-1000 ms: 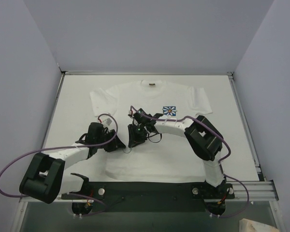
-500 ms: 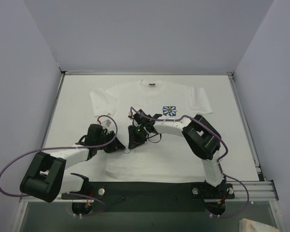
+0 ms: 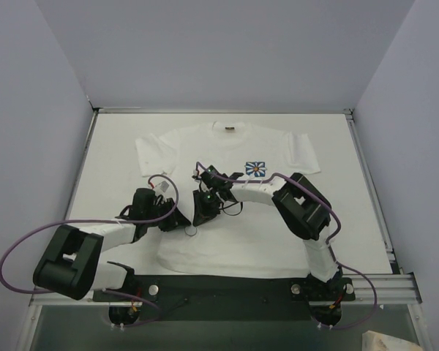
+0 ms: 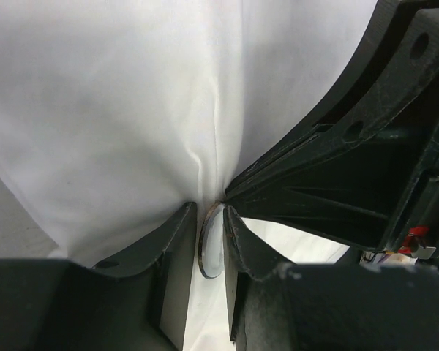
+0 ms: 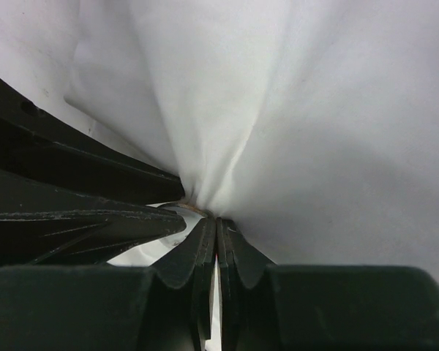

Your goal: Pin the brooch onto the clothing

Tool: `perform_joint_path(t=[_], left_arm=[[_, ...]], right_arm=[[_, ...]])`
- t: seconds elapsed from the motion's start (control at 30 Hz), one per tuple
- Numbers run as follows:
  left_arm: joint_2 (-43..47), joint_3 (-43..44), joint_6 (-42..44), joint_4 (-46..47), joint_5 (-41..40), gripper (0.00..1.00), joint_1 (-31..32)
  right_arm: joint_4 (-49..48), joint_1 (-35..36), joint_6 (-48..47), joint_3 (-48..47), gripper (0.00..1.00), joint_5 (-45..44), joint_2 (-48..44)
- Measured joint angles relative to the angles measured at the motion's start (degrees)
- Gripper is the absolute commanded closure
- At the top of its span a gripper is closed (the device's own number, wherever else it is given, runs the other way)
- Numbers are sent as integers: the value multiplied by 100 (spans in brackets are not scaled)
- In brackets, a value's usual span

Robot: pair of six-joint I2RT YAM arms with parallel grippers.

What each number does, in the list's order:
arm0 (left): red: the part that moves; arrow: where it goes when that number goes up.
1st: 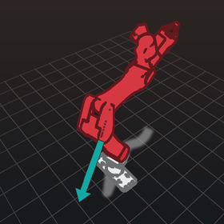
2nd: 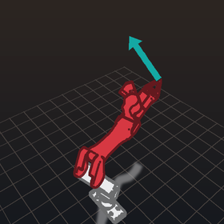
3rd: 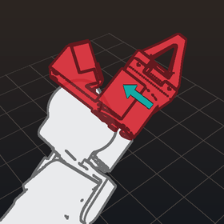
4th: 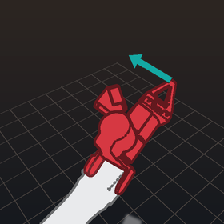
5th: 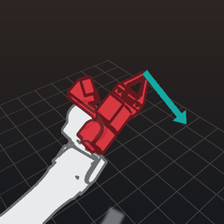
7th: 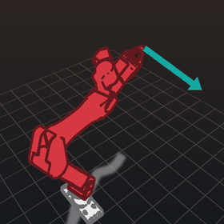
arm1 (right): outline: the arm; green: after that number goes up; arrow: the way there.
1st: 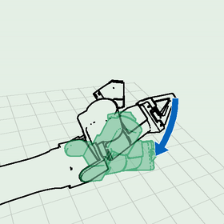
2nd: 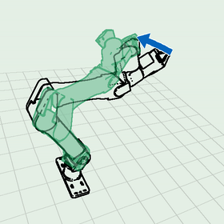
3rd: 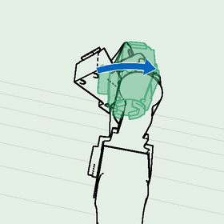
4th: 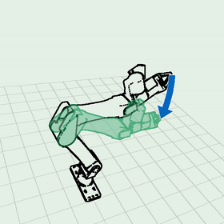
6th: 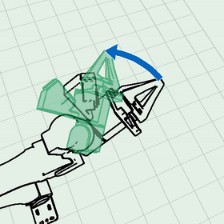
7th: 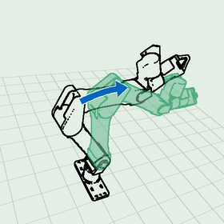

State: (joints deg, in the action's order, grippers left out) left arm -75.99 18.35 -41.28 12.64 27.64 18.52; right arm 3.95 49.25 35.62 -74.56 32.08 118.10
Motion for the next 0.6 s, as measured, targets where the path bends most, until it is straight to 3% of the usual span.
perform_joint_path(t=[0.37, 0.6], left_arm=[[748, 153, 323, -1366, -317, 64, 7], [850, 210, 315, -1742, -330, 55, 7]], right_arm=[[-28, 22, 4, 0, 89, -15, -11], [109, 72, -120, 13, 89, -238, -122]])
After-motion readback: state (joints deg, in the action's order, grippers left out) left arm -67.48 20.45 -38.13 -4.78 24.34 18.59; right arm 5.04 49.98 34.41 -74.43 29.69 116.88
